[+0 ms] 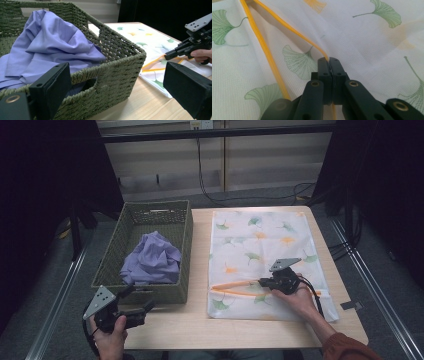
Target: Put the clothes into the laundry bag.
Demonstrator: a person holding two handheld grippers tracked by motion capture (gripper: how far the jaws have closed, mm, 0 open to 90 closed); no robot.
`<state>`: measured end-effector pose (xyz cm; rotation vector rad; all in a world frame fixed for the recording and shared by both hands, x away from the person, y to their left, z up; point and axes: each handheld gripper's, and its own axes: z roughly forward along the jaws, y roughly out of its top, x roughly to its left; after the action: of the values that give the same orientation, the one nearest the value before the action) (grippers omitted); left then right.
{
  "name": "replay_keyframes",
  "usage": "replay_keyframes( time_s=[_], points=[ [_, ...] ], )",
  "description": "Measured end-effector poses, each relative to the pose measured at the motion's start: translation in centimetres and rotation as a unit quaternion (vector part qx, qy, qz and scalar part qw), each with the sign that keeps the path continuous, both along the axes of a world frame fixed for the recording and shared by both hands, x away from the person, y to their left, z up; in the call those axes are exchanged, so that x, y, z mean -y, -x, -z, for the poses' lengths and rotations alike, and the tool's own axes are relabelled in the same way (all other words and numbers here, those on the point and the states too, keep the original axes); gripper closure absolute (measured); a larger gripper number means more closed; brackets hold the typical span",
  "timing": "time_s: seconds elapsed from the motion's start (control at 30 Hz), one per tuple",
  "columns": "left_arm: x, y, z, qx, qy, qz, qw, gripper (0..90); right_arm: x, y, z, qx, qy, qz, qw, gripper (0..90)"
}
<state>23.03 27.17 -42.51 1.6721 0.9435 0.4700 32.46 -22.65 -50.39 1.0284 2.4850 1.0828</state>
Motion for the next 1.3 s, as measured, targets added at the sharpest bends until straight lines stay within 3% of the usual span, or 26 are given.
replay_keyframes(
  time_s=[0.23, 0.3, 0.4, 0.43, 1.3],
  points=[
    [0.1, 0.0, 0.0, 0.001, 0.001, 0.005, 1.0, 7.6, -0.2, -0.1, 0.0, 0.009, 0.007, -0.005, 0.9999, 89.9],
    [0.0, 0.0, 0.0, 0.001, 0.001, 0.004, 1.0, 7.6, 0.0, -0.3, 0.1, 0.0, -0.004, -0.001, 1.0, 89.9],
    [0.0, 0.0, 0.0, 0.001, 0.001, 0.003, 1.0, 7.6, -0.1, -0.2, 0.0, 0.005, 0.0, 0.0, 1.0, 89.9],
    [0.0, 0.0, 0.0, 0.0, 0.002, 0.004, 1.0, 7.5, -0.1, -0.2, -0.1, 0.003, -0.01, -0.003, 0.9999, 90.0],
    [0.1, 0.3, -0.1, 0.001, 0.001, 0.007, 1.0, 7.6, 0.1, 0.0, -3.6, 0.048, -0.057, 0.013, 0.9972, 90.0]
  ],
)
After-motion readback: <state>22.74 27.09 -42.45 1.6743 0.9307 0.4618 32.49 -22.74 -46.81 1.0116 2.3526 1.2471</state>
